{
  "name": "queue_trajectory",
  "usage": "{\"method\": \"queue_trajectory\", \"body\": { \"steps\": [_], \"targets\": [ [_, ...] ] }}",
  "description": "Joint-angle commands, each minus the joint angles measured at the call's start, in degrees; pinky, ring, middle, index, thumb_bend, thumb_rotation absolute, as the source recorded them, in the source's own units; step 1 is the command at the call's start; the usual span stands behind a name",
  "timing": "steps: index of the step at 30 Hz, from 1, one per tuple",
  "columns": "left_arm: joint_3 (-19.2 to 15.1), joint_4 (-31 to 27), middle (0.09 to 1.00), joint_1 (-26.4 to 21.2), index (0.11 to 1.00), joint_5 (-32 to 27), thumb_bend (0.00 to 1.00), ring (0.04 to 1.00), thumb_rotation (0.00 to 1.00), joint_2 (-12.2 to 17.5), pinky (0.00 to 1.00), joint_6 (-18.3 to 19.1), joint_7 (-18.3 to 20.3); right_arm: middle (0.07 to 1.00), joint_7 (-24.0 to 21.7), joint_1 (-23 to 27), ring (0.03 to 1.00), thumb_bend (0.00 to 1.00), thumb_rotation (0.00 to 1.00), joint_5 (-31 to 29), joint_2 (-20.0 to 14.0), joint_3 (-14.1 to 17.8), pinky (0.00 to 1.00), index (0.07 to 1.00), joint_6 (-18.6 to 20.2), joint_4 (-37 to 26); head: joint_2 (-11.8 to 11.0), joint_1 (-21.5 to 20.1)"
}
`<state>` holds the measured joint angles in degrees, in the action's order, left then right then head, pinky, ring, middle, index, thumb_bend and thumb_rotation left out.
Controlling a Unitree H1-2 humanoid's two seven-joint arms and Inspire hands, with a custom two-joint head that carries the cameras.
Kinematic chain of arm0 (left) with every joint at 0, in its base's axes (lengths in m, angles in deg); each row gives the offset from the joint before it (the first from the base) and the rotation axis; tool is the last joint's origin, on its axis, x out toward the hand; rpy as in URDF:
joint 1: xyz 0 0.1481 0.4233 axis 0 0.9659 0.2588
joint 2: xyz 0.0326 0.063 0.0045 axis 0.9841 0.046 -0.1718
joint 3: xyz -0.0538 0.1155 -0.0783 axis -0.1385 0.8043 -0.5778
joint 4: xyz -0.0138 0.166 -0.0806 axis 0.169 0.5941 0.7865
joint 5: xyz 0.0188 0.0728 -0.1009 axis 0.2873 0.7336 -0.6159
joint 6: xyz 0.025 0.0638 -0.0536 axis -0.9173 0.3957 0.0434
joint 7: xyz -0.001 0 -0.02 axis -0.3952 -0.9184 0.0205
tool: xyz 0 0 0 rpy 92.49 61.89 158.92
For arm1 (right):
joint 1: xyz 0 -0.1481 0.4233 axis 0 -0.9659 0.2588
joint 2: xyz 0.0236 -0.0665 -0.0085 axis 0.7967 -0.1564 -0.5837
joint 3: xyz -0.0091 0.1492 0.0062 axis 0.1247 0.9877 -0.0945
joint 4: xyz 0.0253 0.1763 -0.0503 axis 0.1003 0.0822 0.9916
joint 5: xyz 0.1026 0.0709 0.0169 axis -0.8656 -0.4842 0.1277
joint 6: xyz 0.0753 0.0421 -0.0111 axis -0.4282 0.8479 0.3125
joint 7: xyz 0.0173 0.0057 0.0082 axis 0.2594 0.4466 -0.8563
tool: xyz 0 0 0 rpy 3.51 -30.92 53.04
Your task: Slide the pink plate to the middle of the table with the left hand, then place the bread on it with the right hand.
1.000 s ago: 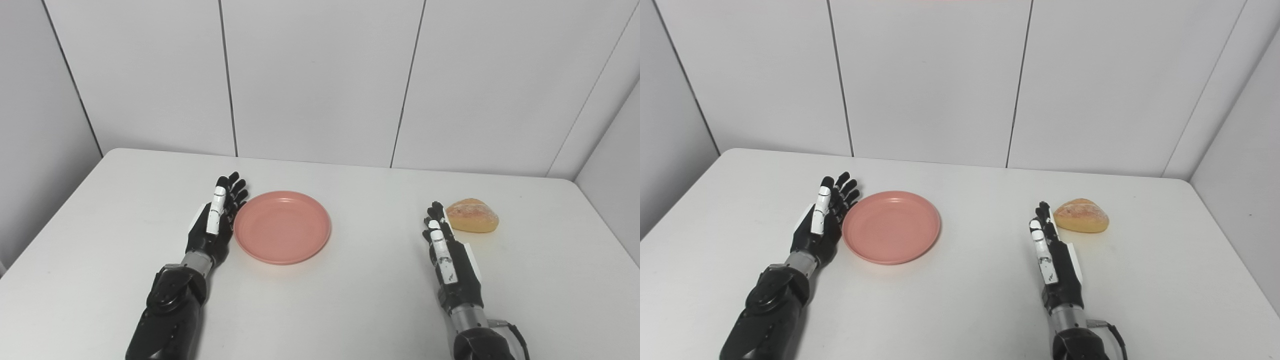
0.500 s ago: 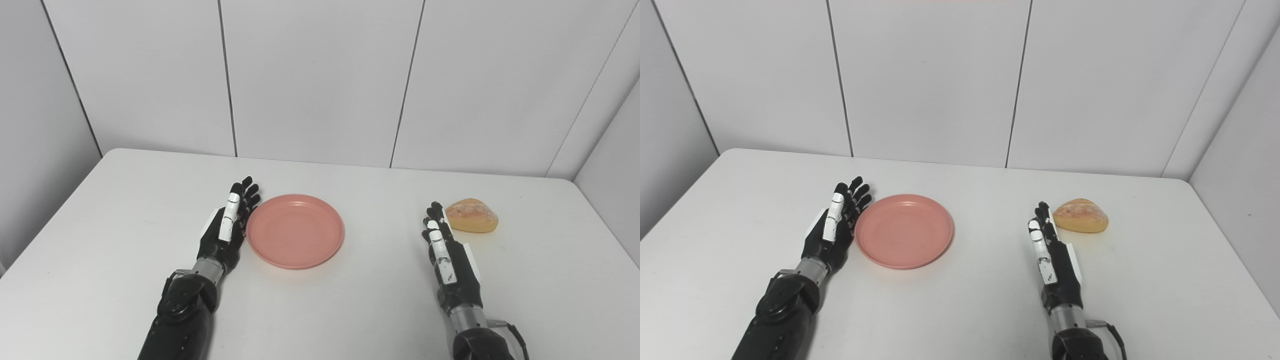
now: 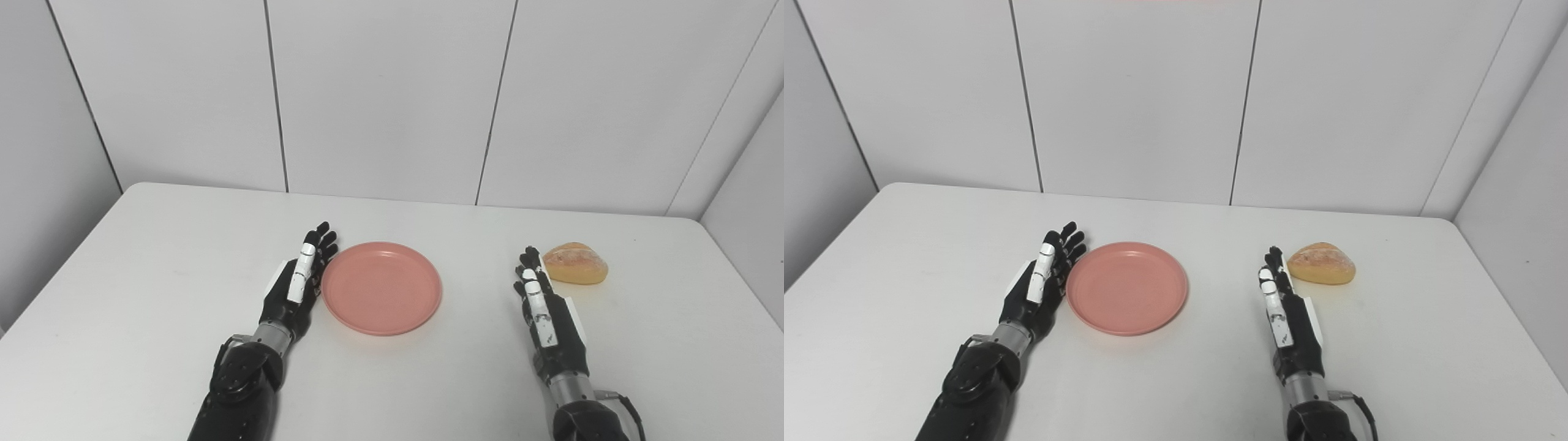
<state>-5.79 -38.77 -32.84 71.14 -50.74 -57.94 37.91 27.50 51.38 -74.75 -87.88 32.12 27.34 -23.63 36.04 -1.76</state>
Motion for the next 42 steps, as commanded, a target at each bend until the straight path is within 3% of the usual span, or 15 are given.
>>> {"method": "queue_trajectory", "body": {
  "steps": [1,16,27,37,42],
  "targets": [
    [0.5,-0.8,0.920,0.1,0.912,0.2,0.64,0.910,1.00,-1.2,0.97,-1.2,0.2,1.000,-0.2,0.4,1.000,0.57,0.92,-0.5,-0.2,0.2,1.00,1.000,-0.3,-0.5,0.0,0.0],
    [2.0,-2.1,0.926,0.8,0.928,2.8,0.62,0.900,1.00,-3.9,0.99,-0.8,-1.3,1.000,-0.1,0.6,1.000,0.61,0.92,0.0,-0.2,-0.1,1.00,1.000,-0.5,0.4,0.5,-1.1],
    [2.8,-1.6,0.937,0.5,0.929,4.0,0.63,0.930,1.00,-4.2,1.00,-1.0,-1.2,1.000,-0.6,1.1,1.000,0.63,0.90,-0.5,-0.4,0.2,1.00,1.000,-0.5,1.2,0.2,-2.5],
    [2.9,0.0,0.936,-0.2,0.938,5.7,0.62,0.932,1.00,-4.6,1.00,-3.7,-3.1,1.000,-1.2,1.9,1.000,0.56,0.84,0.6,-3.4,0.3,1.00,1.000,-0.5,-3.1,-0.3,-2.7],
    [2.7,2.0,0.948,-0.9,0.952,7.1,0.59,0.950,1.00,-5.0,0.99,-7.3,-5.3,0.985,-1.6,3.0,0.997,0.66,0.80,1.1,-6.0,0.4,1.00,0.993,0.6,-7.2,-0.4,-3.0]
  ]
}}
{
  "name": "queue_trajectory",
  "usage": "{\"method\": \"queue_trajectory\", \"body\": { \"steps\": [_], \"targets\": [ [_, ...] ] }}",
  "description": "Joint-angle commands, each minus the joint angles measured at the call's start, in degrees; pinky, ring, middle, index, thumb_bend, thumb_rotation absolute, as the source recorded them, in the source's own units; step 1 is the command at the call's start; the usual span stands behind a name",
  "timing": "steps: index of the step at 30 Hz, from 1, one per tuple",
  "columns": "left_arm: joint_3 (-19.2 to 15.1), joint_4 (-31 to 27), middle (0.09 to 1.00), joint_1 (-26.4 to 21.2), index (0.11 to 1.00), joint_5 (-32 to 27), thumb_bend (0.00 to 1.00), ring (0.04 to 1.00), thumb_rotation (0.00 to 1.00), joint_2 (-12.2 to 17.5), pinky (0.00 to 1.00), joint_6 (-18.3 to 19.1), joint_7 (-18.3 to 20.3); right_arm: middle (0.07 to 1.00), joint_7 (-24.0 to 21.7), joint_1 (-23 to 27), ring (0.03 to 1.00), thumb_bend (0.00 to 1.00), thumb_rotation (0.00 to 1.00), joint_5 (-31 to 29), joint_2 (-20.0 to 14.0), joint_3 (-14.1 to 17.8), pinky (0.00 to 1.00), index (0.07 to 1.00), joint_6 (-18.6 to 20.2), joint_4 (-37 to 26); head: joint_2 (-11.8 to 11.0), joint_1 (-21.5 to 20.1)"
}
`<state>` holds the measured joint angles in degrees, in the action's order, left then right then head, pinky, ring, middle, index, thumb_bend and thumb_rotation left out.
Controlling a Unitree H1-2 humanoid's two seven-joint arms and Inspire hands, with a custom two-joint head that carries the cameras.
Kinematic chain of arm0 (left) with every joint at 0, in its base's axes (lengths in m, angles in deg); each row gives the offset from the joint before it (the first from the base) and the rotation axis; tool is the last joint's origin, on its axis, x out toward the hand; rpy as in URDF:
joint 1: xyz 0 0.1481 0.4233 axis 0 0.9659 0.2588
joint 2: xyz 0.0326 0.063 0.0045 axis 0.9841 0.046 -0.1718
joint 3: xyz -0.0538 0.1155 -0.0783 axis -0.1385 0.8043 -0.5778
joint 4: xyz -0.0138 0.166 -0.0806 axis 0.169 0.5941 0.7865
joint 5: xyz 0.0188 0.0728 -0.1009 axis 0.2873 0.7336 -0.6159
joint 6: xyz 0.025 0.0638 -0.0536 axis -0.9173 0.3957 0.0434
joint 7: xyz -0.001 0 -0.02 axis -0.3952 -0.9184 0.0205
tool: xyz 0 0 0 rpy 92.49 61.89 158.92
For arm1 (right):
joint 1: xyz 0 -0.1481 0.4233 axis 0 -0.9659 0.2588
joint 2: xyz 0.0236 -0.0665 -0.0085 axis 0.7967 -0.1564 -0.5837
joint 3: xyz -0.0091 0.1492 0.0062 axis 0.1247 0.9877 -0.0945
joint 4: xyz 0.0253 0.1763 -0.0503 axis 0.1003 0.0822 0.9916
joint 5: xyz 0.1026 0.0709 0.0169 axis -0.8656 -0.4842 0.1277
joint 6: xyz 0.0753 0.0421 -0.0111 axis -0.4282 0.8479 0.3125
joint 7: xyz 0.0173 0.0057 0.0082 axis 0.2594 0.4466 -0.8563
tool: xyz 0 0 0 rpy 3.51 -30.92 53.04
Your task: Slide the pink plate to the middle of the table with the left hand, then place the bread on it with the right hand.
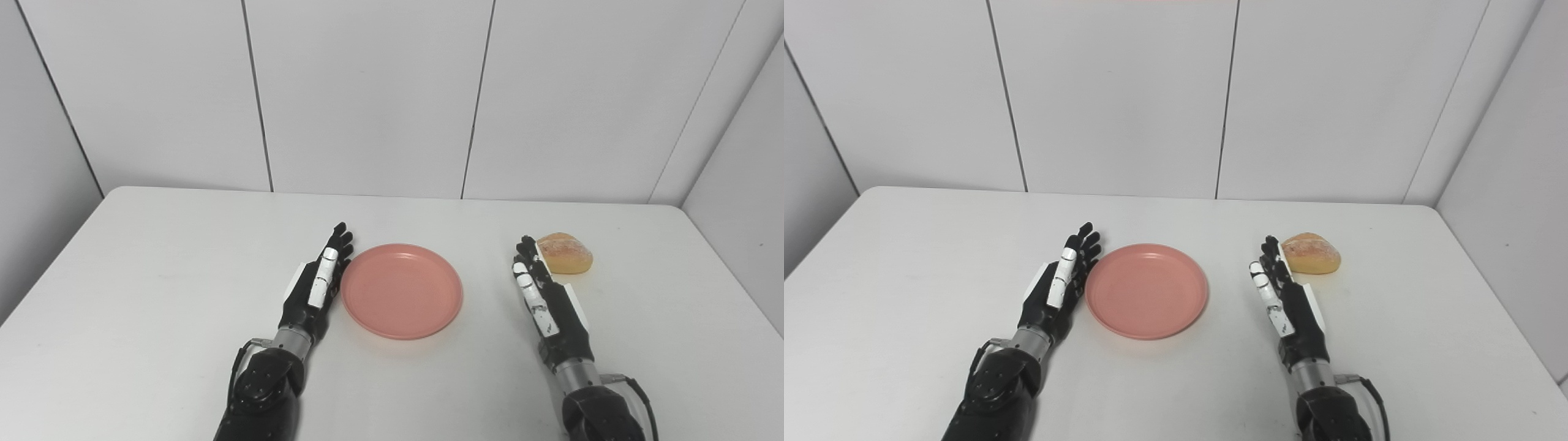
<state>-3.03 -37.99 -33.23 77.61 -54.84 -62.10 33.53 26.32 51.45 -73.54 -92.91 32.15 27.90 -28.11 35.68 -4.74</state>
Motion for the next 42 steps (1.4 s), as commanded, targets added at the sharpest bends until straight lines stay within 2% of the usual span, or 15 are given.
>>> {"method": "queue_trajectory", "body": {
  "steps": [1,4,6,10,12,15,18,22,25,28,29,31,33,36,42],
  "targets": [
    [0.0,1.5,0.950,-0.6,0.954,0.8,0.58,0.950,1.00,-0.9,0.99,-3.5,-1.2,0.987,-0.5,3.0,0.999,0.68,0.80,-0.3,-1.2,0.5,1.00,0.992,0.3,-3.3,-0.1,0.0],
    [-0.3,2.9,0.957,-1.5,0.961,0.6,0.57,0.955,1.00,-1.1,1.00,-4.8,-1.7,0.980,0.2,3.4,0.988,0.72,0.81,3.3,-3.4,0.1,1.00,0.991,0.5,-6.0,-0.1,-0.5],
    [-0.5,3.8,0.959,-2.1,0.961,0.4,0.57,0.956,1.00,-1.3,1.00,-5.2,-1.9,0.978,-0.1,3.6,0.977,0.70,0.81,4.7,-4.6,0.0,0.97,0.986,0.1,-7.2,-0.1,-0.7],
    [-1.0,5.4,0.961,-3.5,0.963,0.6,0.56,0.955,1.00,-1.8,0.97,-6.0,-2.8,0.973,-1.0,4.0,0.966,0.67,0.74,5.0,-6.3,0.1,0.94,0.979,0.5,-9.4,-0.1,-1.0],
    [-1.2,6.4,0.961,-4.4,0.963,0.7,0.56,0.953,1.00,-2.2,0.96,-6.3,-3.4,0.965,-1.0,4.5,0.950,0.65,0.68,6.4,-7.5,-0.1,0.87,0.973,0.7,-10.4,-0.2,-1.2],
    [-1.1,7.8,0.961,-5.3,0.965,1.1,0.57,0.952,1.00,-2.3,0.95,-7.3,-3.9,0.950,-0.8,5.2,0.929,0.63,0.65,9.2,-8.9,-0.4,0.79,0.962,1.0,-11.0,-0.3,-1.8],
    [-0.9,9.0,0.964,-5.8,0.966,1.9,0.57,0.956,1.00,-2.6,0.97,-7.8,-4.8,0.941,-1.7,6.4,0.941,0.64,0.54,9.9,-10.4,-0.1,0.90,0.943,4.5,-11.7,-0.3,-2.6],
    [-0.6,10.8,0.958,-6.6,0.955,3.3,0.58,0.959,1.00,-2.8,1.00,-8.2,-6.3,0.944,-2.5,8.1,0.966,0.67,0.43,12.3,-13.4,0.2,0.91,0.940,8.4,-12.0,-0.3,-3.3],
    [-0.6,12.2,0.960,-7.4,0.956,3.6,0.58,0.965,1.00,-2.8,1.00,-8.5,-6.8,0.952,-3.3,9.7,0.968,0.67,0.40,13.9,-15.9,0.1,0.84,0.946,9.1,-11.0,-0.2,-4.1],
    [-0.9,13.4,0.962,-8.0,0.961,3.2,0.58,0.964,1.00,-3.0,0.99,-8.9,-7.0,0.957,-3.6,11.0,0.777,0.69,0.38,15.2,-17.8,-0.2,0.63,0.942,8.8,-9.8,-0.2,-4.2],
    [-0.8,13.6,0.962,-8.1,0.962,3.5,0.58,0.963,1.00,-2.8,0.99,-8.7,-7.1,0.958,-3.8,11.8,0.741,0.69,0.37,16.3,-18.7,-0.5,0.59,0.941,8.9,-9.1,-0.2,-4.2],
    [-0.6,13.7,0.959,-8.1,0.961,4.0,0.59,0.965,1.00,-2.6,1.00,-8.6,-7.3,0.949,-3.9,13.2,0.706,0.70,0.35,18.1,-20.2,-1.1,0.69,0.936,8.9,-7.7,-0.1,-4.2],
    [-0.5,13.8,0.960,-8.0,0.963,4.2,0.59,0.965,1.00,-2.4,1.00,-8.6,-7.3,0.934,-4.4,14.5,0.898,0.73,0.33,19.7,-21.7,-1.7,0.86,0.923,8.6,-6.1,-0.1,-4.2],
    [-0.3,13.7,0.957,-7.9,0.963,4.5,0.59,0.965,1.00,-2.2,1.00,-8.4,-7.4,0.931,-5.3,15.9,0.931,0.74,0.35,21.7,-23.5,-2.8,0.88,0.921,8.1,-4.2,-0.3,-4.4],
    [-0.3,13.8,0.955,-7.6,0.960,4.2,0.59,0.966,1.00,-1.9,1.00,-8.1,-7.1,0.920,-7.0,18.7,0.910,0.80,0.37,23.7,-26.5,-4.7,0.84,0.919,6.7,-0.5,-0.3,-5.1]
  ]
}}
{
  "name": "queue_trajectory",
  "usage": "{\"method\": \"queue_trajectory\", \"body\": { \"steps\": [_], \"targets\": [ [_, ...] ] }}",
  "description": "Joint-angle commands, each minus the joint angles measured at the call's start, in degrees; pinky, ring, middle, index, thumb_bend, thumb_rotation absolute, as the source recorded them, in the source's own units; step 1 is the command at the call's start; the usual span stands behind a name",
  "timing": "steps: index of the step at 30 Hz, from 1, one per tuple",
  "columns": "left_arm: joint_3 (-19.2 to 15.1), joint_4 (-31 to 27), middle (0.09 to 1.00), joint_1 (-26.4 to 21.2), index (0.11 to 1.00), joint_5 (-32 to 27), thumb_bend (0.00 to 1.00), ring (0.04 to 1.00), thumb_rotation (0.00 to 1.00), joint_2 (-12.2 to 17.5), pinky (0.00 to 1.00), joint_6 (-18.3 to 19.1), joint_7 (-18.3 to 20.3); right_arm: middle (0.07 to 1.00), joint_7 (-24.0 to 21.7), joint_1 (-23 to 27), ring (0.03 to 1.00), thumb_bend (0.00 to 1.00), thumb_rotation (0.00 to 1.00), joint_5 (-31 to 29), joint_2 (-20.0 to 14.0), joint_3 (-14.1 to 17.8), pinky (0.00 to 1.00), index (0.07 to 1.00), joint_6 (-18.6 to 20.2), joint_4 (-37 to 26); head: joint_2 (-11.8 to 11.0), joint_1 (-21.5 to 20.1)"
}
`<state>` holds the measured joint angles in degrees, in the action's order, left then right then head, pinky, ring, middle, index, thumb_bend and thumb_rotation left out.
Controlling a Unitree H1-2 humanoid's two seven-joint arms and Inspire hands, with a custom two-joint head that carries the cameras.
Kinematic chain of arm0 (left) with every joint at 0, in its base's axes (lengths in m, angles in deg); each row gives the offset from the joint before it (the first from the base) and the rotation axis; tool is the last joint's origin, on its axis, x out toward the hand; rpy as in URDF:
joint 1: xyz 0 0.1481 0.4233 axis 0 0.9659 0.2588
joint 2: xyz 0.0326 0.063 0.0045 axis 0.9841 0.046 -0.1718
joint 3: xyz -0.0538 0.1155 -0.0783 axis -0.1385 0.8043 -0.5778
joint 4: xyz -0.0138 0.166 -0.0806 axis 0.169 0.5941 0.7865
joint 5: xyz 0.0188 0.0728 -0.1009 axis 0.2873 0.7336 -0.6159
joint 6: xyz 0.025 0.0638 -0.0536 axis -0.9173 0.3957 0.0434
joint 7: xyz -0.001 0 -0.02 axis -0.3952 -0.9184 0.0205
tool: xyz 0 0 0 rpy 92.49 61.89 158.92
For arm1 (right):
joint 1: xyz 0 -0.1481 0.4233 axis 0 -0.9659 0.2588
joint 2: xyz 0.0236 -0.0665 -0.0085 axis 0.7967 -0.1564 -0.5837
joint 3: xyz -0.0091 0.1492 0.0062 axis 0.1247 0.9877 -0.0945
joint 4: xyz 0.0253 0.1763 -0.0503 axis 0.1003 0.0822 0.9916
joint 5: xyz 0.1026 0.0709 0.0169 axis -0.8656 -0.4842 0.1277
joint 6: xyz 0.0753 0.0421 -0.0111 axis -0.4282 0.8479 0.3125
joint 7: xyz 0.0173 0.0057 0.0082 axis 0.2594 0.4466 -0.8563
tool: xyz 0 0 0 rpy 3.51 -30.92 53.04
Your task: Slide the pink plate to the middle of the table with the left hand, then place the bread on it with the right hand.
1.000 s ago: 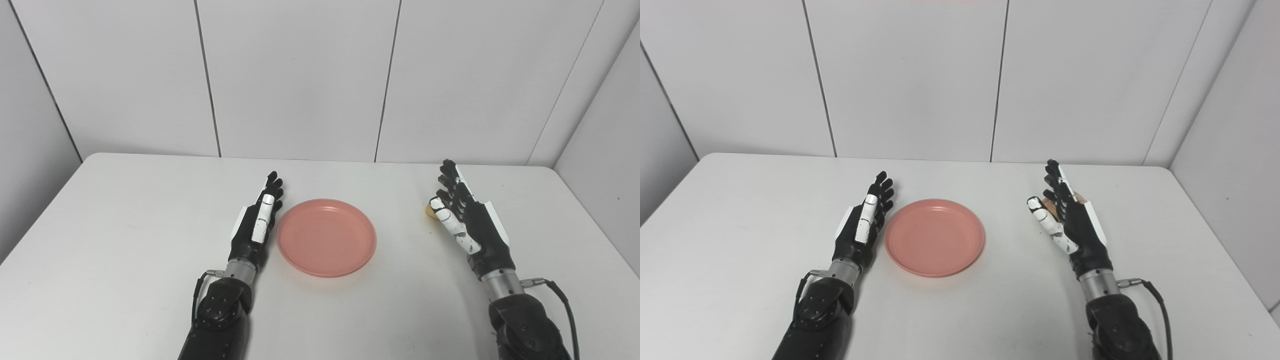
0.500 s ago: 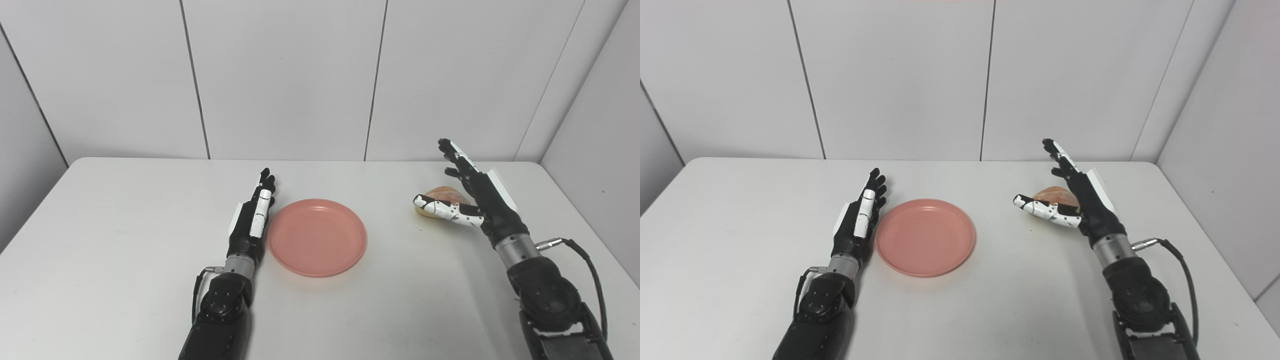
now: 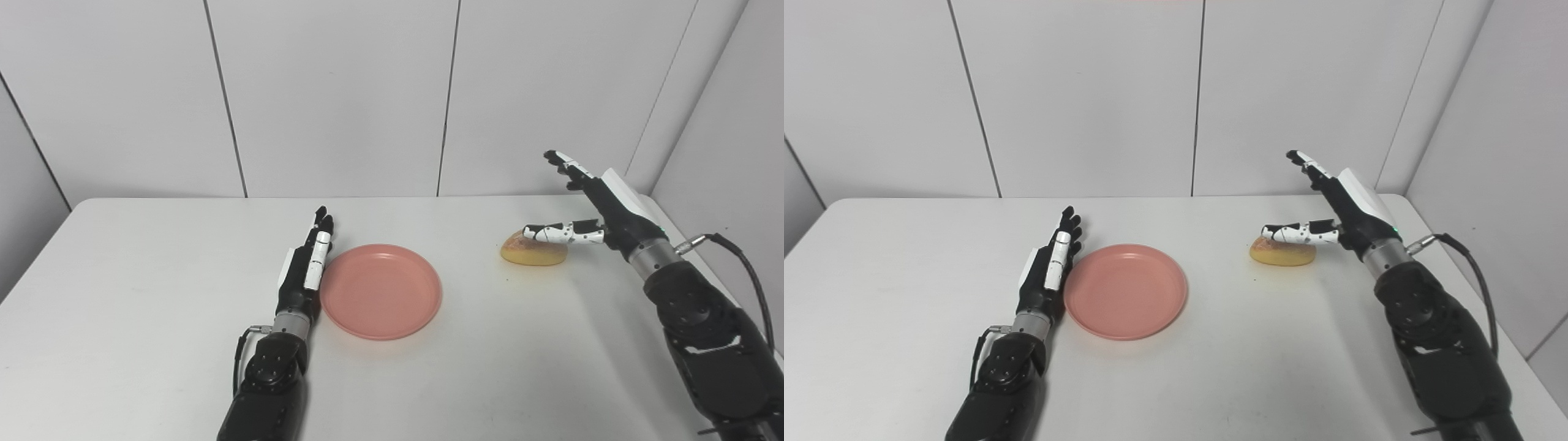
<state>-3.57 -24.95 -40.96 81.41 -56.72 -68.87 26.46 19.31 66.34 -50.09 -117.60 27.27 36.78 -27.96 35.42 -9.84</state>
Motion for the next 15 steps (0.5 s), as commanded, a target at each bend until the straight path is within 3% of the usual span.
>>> {"method": "queue_trajectory", "body": {
  "steps": [1,8,15],
  "targets": [
    [0.3,0.7,0.954,0.1,0.960,0.4,0.59,0.965,1.00,0.1,1.00,-1.3,0.0,0.920,-0.2,4.1,0.908,0.81,0.37,0.5,-2.1,-0.1,0.84,0.919,-2.3,-0.2,0.0,0.0],
    [0.3,-0.3,0.952,0.7,0.959,-0.3,0.60,0.956,1.00,0.4,1.00,-0.9,1.4,0.909,-2.3,8.2,0.882,0.86,0.34,4.6,-4.5,-4.5,0.78,0.911,-3.3,5.0,0.0,-0.4],
    [-0.2,-0.9,0.953,1.0,0.958,-1.6,0.61,0.960,1.00,0.4,1.00,-0.3,2.9,0.915,-4.9,11.5,0.872,0.91,0.29,6.3,-4.6,-7.8,0.75,0.909,-3.6,9.9,-0.2,-1.0]
  ]
}}
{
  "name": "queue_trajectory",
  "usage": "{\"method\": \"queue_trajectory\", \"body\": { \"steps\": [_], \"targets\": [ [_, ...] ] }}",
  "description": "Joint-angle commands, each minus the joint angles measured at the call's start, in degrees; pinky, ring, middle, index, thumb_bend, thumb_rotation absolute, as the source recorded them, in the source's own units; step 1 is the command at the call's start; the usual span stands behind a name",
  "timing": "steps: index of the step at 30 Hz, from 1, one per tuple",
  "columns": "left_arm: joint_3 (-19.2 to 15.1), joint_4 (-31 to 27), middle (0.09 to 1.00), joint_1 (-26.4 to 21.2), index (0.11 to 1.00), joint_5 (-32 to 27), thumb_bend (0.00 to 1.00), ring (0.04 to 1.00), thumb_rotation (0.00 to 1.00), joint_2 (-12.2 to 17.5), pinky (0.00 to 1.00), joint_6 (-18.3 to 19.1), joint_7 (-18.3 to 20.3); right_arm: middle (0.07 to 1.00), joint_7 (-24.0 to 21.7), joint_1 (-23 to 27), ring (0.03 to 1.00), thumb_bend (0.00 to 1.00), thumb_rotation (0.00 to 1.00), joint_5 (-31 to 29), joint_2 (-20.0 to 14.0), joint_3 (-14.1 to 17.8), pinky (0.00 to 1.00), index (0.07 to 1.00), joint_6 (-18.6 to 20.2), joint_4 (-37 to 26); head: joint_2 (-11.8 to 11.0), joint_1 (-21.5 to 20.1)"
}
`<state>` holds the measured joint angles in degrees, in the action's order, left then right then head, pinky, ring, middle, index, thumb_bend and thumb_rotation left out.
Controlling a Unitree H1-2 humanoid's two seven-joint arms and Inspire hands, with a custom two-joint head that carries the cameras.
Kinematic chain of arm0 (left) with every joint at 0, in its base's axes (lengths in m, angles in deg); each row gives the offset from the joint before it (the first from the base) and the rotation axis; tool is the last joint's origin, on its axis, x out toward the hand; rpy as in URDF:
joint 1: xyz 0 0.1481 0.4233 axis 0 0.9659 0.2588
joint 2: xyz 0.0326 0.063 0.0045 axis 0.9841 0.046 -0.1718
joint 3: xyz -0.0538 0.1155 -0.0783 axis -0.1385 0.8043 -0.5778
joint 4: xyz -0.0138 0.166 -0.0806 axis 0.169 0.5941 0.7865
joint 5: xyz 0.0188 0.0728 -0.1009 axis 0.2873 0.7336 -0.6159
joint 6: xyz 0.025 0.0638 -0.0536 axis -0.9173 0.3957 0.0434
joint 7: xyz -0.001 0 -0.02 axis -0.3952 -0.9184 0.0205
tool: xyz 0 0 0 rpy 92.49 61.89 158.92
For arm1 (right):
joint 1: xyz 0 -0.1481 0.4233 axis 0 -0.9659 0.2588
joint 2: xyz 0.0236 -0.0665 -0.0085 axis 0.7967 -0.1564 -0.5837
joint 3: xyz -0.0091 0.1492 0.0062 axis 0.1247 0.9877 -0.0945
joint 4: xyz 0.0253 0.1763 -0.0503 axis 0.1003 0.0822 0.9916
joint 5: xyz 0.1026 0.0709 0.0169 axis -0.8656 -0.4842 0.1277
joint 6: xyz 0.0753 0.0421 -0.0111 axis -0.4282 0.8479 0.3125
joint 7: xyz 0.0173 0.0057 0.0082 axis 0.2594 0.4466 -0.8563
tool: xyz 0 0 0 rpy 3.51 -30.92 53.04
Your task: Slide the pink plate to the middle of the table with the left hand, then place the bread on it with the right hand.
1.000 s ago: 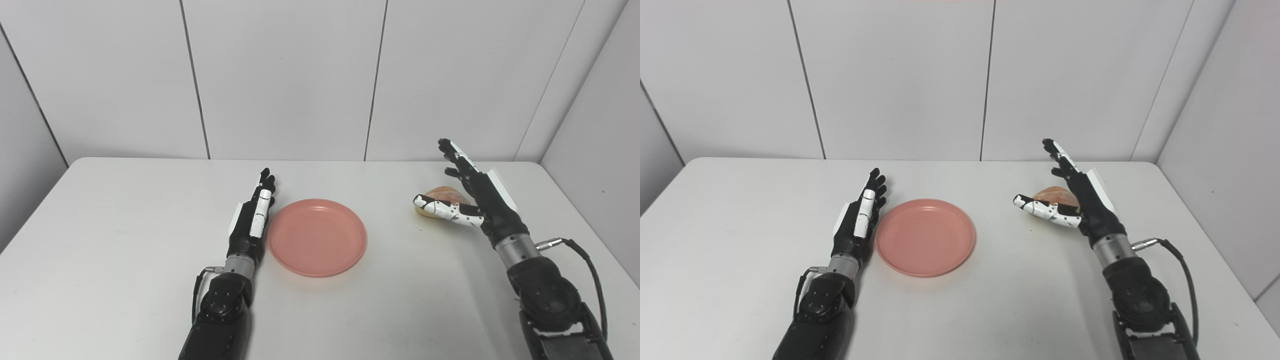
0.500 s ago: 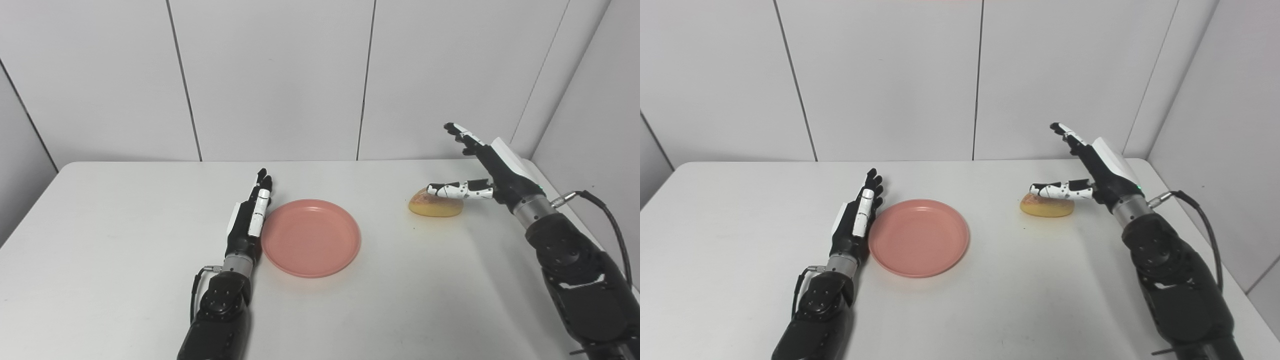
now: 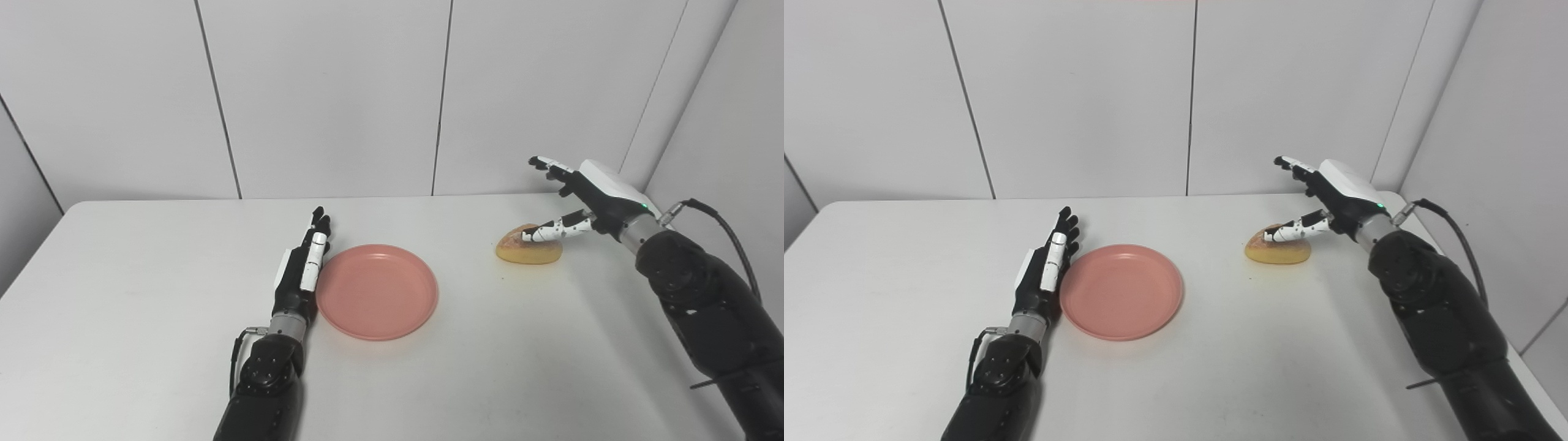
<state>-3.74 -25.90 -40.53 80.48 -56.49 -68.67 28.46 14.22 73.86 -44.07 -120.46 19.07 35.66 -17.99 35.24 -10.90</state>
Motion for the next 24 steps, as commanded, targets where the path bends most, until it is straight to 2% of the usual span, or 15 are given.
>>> {"method": "queue_trajectory", "body": {
  "steps": [1,4,8,12,19,24],
  "targets": [
    [-0.1,0.0,0.956,0.6,0.962,-0.9,0.60,0.961,1.00,0.2,1.00,-0.4,1.1,0.919,-0.1,4.4,0.881,0.91,0.27,0.4,-1.6,0.0,0.77,0.910,-2.4,1.0,-0.1,0.1],
    [-0.4,-0.1,0.955,0.6,0.960,-1.3,0.61,0.958,1.00,0.1,1.00,-0.2,1.3,0.918,0.3,5.7,0.885,0.92,0.25,1.0,-1.1,-1.0,0.78,0.909,-3.4,4.3,-0.2,0.3],
    [-0.3,-0.6,0.950,0.7,0.957,-1.2,0.61,0.954,1.00,0.1,1.00,0.2,1.4,0.920,0.5,7.0,0.883,0.93,0.26,1.7,-0.3,-2.3,0.77,0.914,-4.9,9.2,-0.1,0.3],
    [-0.3,-0.9,0.946,0.9,0.953,-1.3,0.61,0.953,1.00,0.0,1.00,0.2,1.5,0.925,0.0,8.0,0.881,0.92,0.26,2.7,0.1,-3.7,0.76,0.923,-4.4,11.6,0.0,0.2],
    [-1.2,-1.4,0.947,0.6,0.953,-4.1,0.59,0.954,1.00,-0.5,1.00,1.5,2.8,0.924,1.3,9.5,0.854,0.95,0.24,4.6,0.8,-5.8,0.71,0.916,-6.6,17.2,0.0,0.3],
    [-1.1,-1.7,0.947,0.6,0.953,-3.9,0.59,0.953,1.00,-0.5,1.00,1.6,2.8,0.930,1.7,10.6,0.861,0.93,0.23,6.4,0.8,-7.5,0.71,0.924,-7.3,19.6,0.2,0.2]
  ]
}}
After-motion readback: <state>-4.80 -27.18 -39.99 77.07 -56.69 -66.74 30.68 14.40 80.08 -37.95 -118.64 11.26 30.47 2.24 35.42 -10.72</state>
